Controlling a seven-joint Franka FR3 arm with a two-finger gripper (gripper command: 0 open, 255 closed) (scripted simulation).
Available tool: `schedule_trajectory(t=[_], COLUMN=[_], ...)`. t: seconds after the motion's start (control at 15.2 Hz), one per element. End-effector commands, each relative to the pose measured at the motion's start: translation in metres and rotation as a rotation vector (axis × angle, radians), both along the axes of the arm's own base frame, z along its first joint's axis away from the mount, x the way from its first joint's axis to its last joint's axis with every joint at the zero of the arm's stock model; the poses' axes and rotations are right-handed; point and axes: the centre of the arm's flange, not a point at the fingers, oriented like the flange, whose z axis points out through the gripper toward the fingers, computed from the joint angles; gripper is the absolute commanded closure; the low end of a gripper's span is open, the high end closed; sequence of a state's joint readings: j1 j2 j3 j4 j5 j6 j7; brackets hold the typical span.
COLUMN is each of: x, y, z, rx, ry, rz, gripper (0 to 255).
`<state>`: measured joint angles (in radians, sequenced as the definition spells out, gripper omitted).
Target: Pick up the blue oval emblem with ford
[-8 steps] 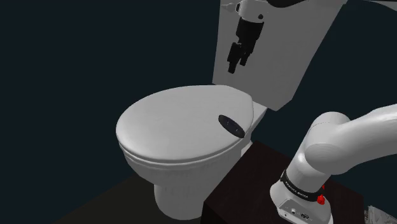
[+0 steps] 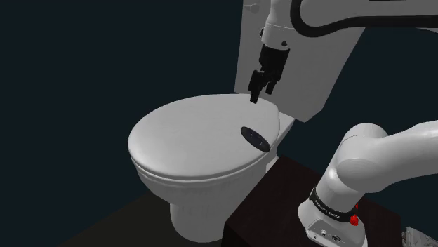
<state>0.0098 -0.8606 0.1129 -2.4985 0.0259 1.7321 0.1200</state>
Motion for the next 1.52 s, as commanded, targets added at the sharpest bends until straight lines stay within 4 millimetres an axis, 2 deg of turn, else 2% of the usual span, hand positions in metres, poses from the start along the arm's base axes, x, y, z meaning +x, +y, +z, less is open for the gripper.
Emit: schedule_trajectory(t=[0.0,0.4,0.92,1.06,1.12,1.45], x=[-0.010,-0.036,-0.037,-0.037,-0.036,-0.035], y=[0.012,0.051,0.053,0.053,0.053,0.053], z=[-0.020,-0.074,-0.116,-0.116,-0.116,-0.117], rx=[0.018,0.071,0.074,0.074,0.074,0.074], ry=[0.016,0.063,0.065,0.065,0.065,0.065], rz=[-0.038,-0.145,-0.149,-0.149,-0.149,-0.149], gripper=[0,0,0,0,255,255])
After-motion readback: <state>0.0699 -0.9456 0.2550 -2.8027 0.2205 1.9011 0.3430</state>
